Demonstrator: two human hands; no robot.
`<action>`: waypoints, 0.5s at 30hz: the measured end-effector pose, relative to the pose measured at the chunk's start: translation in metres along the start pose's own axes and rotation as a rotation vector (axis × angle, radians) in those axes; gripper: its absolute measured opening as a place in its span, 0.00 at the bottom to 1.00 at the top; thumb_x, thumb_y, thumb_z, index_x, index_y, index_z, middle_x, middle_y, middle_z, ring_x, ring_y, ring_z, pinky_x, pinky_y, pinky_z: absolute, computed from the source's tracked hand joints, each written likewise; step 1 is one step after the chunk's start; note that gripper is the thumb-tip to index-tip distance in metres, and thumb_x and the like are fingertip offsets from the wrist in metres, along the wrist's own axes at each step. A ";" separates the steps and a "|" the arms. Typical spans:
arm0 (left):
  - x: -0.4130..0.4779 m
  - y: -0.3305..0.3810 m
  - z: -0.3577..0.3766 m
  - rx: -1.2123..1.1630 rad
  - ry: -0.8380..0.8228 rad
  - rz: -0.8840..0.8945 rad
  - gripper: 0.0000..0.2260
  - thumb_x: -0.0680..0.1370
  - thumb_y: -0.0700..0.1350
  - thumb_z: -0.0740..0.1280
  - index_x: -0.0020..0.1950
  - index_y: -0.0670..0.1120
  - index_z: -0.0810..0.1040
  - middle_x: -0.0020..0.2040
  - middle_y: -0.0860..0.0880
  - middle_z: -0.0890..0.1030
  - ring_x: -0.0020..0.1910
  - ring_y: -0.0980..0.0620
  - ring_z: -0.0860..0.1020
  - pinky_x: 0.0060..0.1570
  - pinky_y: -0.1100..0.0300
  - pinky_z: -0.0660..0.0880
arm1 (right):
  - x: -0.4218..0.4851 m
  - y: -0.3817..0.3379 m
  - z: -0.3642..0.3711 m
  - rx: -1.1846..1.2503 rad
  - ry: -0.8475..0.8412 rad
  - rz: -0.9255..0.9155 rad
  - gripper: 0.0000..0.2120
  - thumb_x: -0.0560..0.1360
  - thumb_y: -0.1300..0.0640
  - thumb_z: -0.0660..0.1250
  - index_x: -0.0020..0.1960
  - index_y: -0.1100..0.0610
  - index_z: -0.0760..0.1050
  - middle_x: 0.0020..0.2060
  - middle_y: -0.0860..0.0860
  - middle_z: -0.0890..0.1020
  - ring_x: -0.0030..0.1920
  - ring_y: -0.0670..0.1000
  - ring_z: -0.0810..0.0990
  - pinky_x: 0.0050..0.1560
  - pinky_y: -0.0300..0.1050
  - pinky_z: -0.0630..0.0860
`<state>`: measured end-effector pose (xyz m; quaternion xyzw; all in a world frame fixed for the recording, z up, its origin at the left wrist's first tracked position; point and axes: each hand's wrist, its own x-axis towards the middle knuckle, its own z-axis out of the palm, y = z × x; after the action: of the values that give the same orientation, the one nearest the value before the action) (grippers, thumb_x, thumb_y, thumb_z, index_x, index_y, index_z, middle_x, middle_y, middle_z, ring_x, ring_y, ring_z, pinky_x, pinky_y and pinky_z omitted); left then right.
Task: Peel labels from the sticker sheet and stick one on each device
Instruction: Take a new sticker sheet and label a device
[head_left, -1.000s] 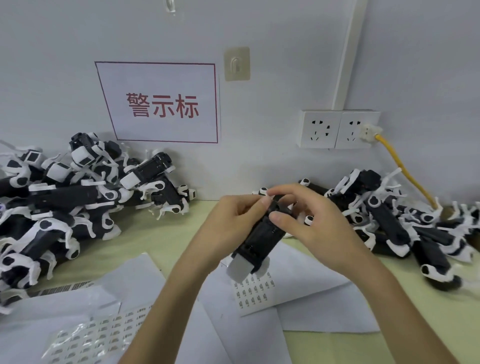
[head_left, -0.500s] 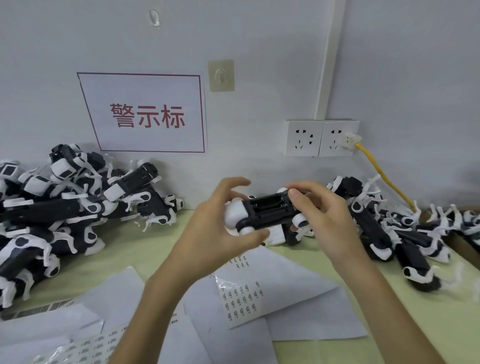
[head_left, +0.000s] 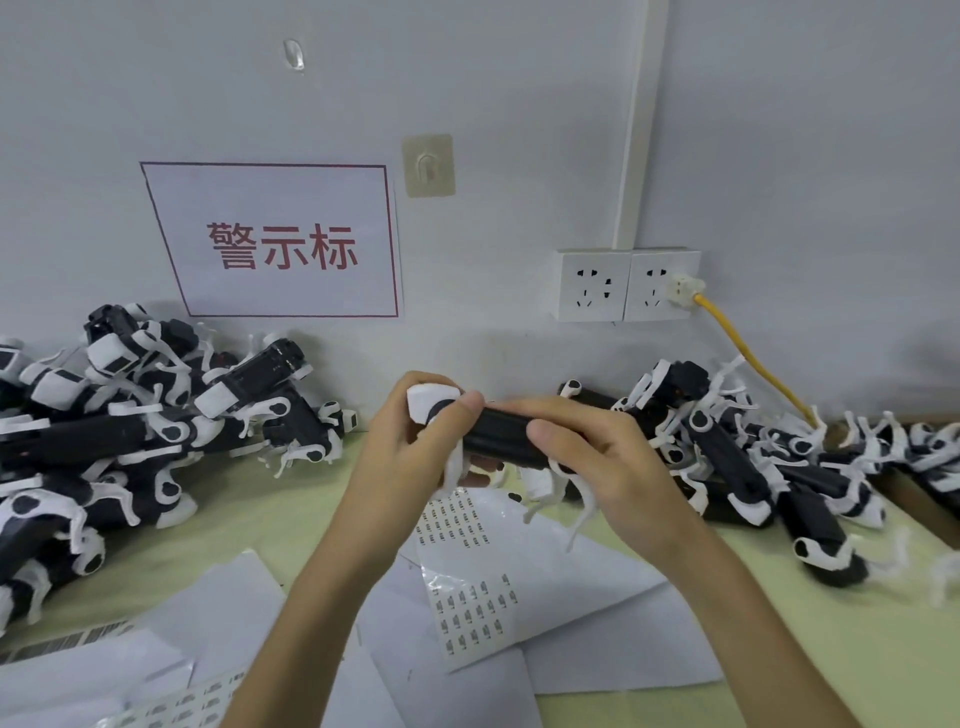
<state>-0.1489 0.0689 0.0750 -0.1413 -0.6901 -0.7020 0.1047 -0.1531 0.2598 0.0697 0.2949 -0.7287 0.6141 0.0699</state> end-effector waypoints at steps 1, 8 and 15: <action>0.000 -0.001 -0.001 -0.020 -0.026 -0.052 0.16 0.74 0.54 0.69 0.52 0.43 0.76 0.38 0.46 0.83 0.40 0.41 0.85 0.40 0.50 0.84 | 0.000 0.000 -0.002 0.012 -0.027 0.006 0.16 0.78 0.57 0.62 0.62 0.51 0.82 0.56 0.48 0.86 0.61 0.50 0.82 0.64 0.45 0.76; -0.002 -0.003 0.003 0.040 -0.156 -0.217 0.20 0.74 0.58 0.74 0.54 0.44 0.77 0.35 0.43 0.83 0.39 0.41 0.85 0.41 0.48 0.84 | 0.001 0.004 0.005 -0.040 -0.168 0.051 0.24 0.77 0.61 0.59 0.67 0.38 0.76 0.65 0.37 0.80 0.69 0.42 0.75 0.69 0.41 0.72; 0.004 0.001 -0.015 -0.072 0.039 -0.246 0.30 0.64 0.62 0.74 0.54 0.41 0.78 0.34 0.44 0.79 0.34 0.46 0.83 0.37 0.54 0.82 | -0.001 0.003 -0.007 -0.024 -0.050 0.043 0.15 0.82 0.65 0.62 0.62 0.54 0.83 0.47 0.38 0.87 0.55 0.38 0.82 0.56 0.28 0.71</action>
<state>-0.1532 0.0537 0.0774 -0.0455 -0.6743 -0.7366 0.0262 -0.1558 0.2669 0.0687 0.2935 -0.7436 0.5993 0.0418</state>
